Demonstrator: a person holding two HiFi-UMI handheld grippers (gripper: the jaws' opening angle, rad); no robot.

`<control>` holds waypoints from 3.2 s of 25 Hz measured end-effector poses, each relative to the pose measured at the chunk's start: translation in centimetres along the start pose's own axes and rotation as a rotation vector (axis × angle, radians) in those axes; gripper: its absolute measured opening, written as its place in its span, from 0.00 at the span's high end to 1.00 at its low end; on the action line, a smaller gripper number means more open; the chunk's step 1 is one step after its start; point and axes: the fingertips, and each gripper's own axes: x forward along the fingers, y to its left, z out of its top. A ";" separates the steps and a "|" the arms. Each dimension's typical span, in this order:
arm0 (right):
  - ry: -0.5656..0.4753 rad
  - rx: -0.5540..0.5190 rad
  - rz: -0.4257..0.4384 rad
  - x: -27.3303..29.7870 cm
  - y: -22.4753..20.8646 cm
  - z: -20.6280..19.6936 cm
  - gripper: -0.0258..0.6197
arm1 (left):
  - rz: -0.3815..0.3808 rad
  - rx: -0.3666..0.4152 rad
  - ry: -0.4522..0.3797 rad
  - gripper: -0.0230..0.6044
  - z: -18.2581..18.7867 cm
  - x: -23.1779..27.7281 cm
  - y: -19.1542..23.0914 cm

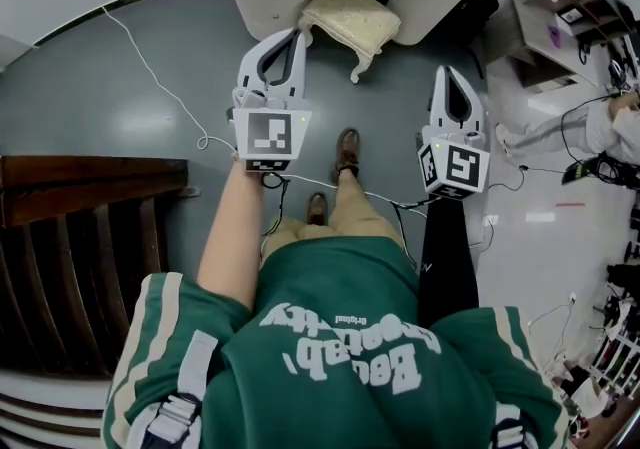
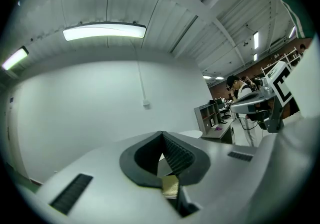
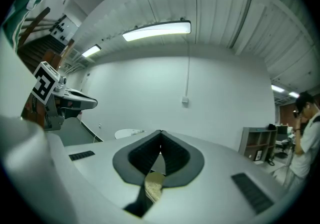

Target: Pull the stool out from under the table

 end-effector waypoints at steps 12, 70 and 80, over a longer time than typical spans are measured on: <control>-0.002 0.041 0.022 11.7 -4.0 -3.8 0.95 | -0.012 0.042 0.019 0.94 -4.8 11.5 2.0; 0.460 0.273 -0.125 26.7 4.3 -53.0 0.51 | -0.357 -0.069 0.328 0.55 -59.3 31.6 3.8; 0.468 0.290 -0.136 28.1 5.1 -63.2 0.49 | -0.363 -0.017 0.437 0.52 -71.9 34.6 3.7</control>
